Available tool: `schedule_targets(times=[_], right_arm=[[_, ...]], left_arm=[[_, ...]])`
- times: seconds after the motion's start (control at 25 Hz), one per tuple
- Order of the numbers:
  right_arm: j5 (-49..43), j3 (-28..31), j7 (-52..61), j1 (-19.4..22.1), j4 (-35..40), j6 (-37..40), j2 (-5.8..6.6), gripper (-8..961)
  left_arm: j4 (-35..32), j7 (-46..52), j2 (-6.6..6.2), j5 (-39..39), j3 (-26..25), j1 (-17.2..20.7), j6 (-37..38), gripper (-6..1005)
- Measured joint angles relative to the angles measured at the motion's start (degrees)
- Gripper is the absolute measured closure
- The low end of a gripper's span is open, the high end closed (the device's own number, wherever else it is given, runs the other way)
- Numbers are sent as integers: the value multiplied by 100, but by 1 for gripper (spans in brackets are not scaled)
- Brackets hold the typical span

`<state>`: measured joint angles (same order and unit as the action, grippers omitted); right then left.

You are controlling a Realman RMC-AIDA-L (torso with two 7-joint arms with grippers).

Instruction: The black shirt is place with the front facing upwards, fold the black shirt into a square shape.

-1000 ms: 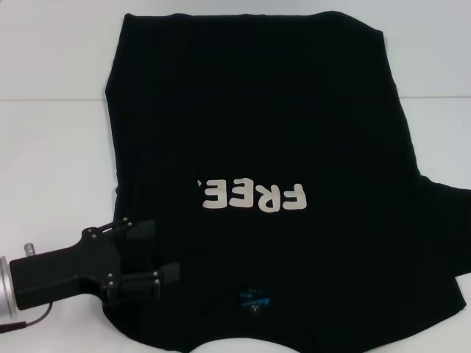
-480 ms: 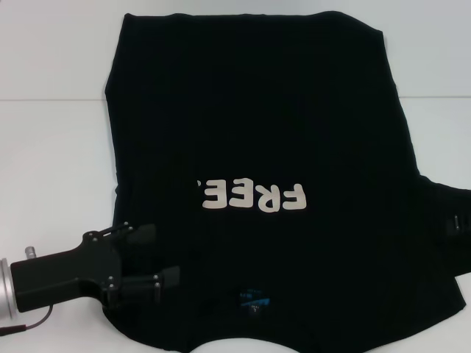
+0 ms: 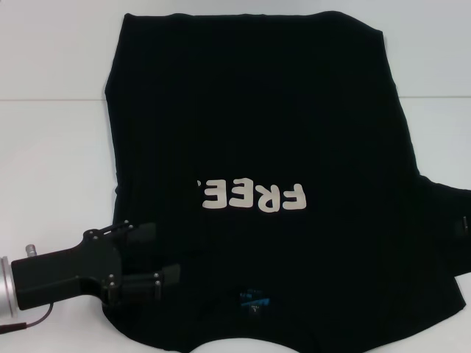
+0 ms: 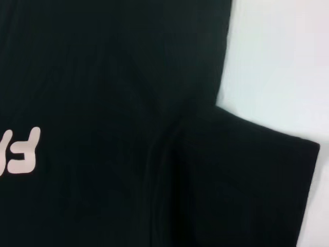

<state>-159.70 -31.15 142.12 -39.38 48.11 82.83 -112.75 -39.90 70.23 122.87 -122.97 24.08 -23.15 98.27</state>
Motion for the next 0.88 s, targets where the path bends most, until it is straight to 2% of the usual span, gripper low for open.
schedule_targets(times=[0.04, 0.24, 0.56, 0.8, 0.88], right_arm=[[-1, -5, 3, 5, 8, 21, 8, 178], [0, 16, 50, 84, 144, 182, 94, 408], [5, 39, 50, 216, 233, 332, 140, 664], [17, -2, 18, 169, 198, 315, 99, 712], [15, -14, 10, 152, 197, 318, 97, 698]], left_arm=[[0, 0, 0, 0, 0, -2, -1, 66], [0, 0, 0, 1, 0, -6, -3, 67], [0, 7, -9, 2, 9, -24, -2, 67], [0, 16, -9, 2, 9, -43, -3, 67], [0, 17, -9, 1, 10, -47, -3, 67]])
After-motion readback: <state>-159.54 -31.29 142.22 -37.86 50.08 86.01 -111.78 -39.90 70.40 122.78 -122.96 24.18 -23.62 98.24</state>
